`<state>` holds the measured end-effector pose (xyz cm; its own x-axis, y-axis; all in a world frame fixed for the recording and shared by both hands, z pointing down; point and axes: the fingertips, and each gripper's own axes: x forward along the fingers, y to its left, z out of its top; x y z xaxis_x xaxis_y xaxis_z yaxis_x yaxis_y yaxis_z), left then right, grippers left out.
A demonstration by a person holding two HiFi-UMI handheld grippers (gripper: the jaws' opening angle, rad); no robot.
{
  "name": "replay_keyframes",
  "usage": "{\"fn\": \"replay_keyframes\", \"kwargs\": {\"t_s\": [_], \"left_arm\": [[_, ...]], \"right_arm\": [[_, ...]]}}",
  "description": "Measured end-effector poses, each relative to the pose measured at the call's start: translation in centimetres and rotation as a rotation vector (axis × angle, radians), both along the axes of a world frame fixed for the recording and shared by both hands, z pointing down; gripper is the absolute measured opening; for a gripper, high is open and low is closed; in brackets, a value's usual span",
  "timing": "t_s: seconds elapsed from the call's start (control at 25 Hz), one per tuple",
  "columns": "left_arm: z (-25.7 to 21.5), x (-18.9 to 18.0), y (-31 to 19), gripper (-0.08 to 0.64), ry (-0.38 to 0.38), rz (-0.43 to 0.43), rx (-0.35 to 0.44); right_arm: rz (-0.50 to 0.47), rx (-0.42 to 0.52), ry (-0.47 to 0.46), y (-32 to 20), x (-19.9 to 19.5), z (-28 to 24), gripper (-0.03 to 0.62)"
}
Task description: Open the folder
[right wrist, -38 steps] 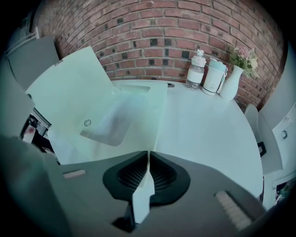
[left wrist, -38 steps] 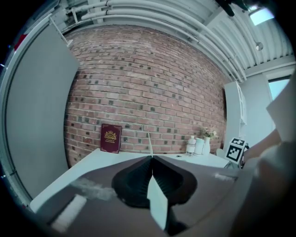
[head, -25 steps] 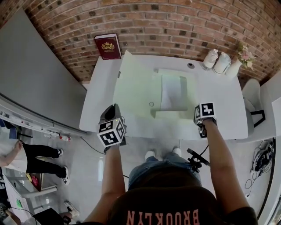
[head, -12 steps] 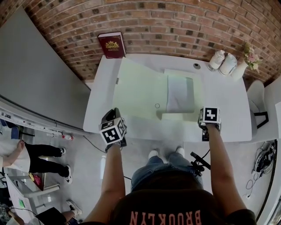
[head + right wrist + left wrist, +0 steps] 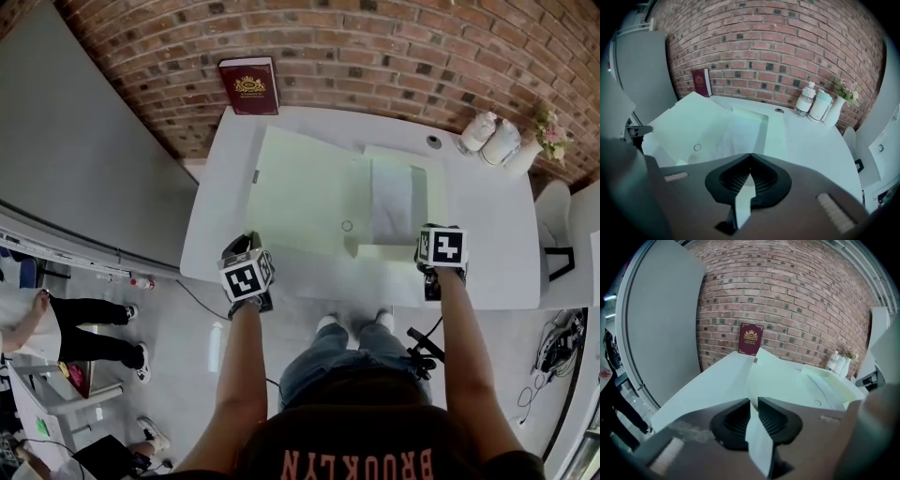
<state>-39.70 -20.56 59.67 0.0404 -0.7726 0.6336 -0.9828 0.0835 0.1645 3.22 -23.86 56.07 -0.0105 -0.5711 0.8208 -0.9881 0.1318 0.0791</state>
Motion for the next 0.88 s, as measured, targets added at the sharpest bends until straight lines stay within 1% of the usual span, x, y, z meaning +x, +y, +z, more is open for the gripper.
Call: {"fn": "replay_keyframes", "kwargs": {"t_s": [0.24,0.36,0.44,0.56,0.72,0.8,0.88], "left_arm": [[2.7,-0.7,0.1,0.069,-0.008,-0.013,-0.06],[3.0,-1.1,-0.2,0.08,-0.03,-0.032,-0.079],[4.2,-1.5,-0.1,0.086,-0.048,-0.052,-0.101],[5.4,-1.9,0.0,0.138,-0.097,-0.058,-0.142],[6.8,-1.8,-0.1,0.144,-0.199,-0.01,-0.199],[7.4,-1.8,-0.1,0.144,-0.232,0.009,-0.213],[7.1,-1.7,-0.1,0.144,-0.252,0.027,-0.212]], "right_arm": [[-0.105,0.0,-0.018,-0.6,-5.1,0.6,0.003],[-0.143,0.002,-0.031,-0.9,-7.2,0.6,0.003],[-0.161,0.006,-0.04,-1.0,-8.3,0.5,0.003],[-0.178,0.015,-0.05,-1.1,-9.1,0.2,0.003],[-0.183,0.026,-0.057,-1.2,-9.3,-0.1,0.003],[-0.178,0.026,-0.06,-1.2,-9.2,0.0,0.003],[-0.178,0.025,-0.063,-1.1,-9.1,0.0,0.003]]}}
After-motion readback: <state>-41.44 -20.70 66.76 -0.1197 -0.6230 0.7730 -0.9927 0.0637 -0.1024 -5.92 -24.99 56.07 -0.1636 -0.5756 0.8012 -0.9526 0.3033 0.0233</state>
